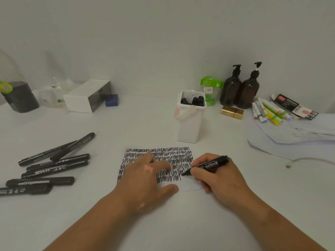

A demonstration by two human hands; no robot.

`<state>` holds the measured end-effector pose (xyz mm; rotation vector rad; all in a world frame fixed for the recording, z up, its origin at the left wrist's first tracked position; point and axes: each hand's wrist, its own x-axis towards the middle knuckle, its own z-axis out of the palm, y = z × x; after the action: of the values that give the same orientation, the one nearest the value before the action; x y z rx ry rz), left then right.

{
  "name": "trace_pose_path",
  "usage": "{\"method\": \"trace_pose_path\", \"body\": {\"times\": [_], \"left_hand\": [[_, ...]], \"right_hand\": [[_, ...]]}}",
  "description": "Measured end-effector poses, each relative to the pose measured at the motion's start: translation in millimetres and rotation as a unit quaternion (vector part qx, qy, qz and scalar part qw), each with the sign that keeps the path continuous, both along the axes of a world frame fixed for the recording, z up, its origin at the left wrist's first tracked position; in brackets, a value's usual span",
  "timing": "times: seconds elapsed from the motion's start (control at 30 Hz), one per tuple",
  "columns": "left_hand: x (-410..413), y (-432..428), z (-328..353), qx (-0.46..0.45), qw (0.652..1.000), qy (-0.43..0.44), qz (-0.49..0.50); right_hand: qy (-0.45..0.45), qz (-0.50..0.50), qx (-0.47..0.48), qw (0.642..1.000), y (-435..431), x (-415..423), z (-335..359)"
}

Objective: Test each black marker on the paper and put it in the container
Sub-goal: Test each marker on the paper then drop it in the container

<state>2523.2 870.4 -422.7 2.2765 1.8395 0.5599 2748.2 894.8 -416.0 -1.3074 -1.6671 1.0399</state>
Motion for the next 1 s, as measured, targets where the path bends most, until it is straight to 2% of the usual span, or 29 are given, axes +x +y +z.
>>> {"method": "trace_pose_path", "body": {"times": [0.33,1.0], "left_hand": [[-0.5,1.3,-2.6,-0.009,1.0,-0.001,0.004],[-1.0,1.7,-1.9,-0.011,1.0,0.006,-0.003]], "right_hand": [[-0.055,0.005,0.005,0.998,-1.4,-0.6,3.4],[-0.07,-0.033,-0.002,0.997,1.8,0.8,1.9]]}}
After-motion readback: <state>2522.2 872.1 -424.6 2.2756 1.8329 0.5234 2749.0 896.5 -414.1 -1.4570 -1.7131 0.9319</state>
